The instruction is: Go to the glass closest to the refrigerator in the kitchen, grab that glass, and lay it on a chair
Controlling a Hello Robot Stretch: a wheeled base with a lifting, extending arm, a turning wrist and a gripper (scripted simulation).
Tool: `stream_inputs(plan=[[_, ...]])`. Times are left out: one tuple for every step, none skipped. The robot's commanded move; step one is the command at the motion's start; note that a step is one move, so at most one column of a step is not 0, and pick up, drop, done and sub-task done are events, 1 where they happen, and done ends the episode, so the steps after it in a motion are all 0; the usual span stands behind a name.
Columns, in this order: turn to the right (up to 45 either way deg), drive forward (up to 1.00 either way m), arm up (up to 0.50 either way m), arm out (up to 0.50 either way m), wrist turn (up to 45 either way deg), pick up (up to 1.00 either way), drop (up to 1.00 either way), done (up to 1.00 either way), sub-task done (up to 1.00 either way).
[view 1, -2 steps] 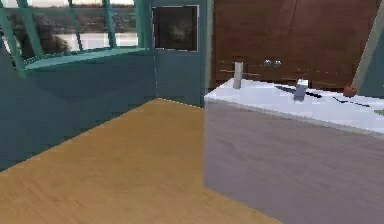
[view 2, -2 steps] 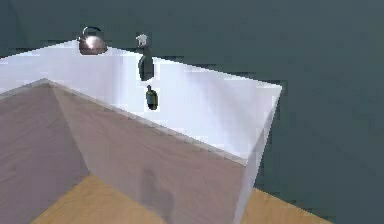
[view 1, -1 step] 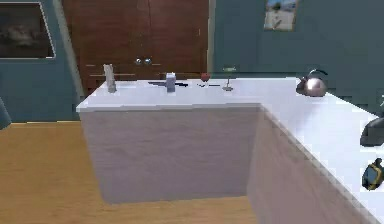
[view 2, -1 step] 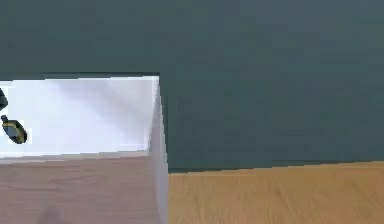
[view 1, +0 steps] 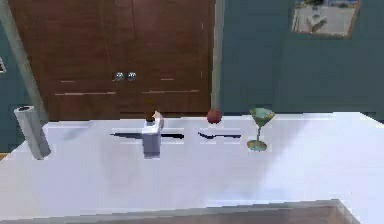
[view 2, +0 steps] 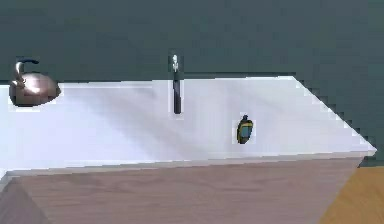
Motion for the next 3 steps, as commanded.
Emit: stream_inputs(plan=[[-45.0,0.0,0.0,0.0,0.0,0.0,0.0,0.0,0.0],[-45.0,0.0,0.0,0.0,0.0,0.0,0.0,0.0,0.0],[-45.0,0.0,0.0,0.0,0.0,0.0,0.0,0.0,0.0]])
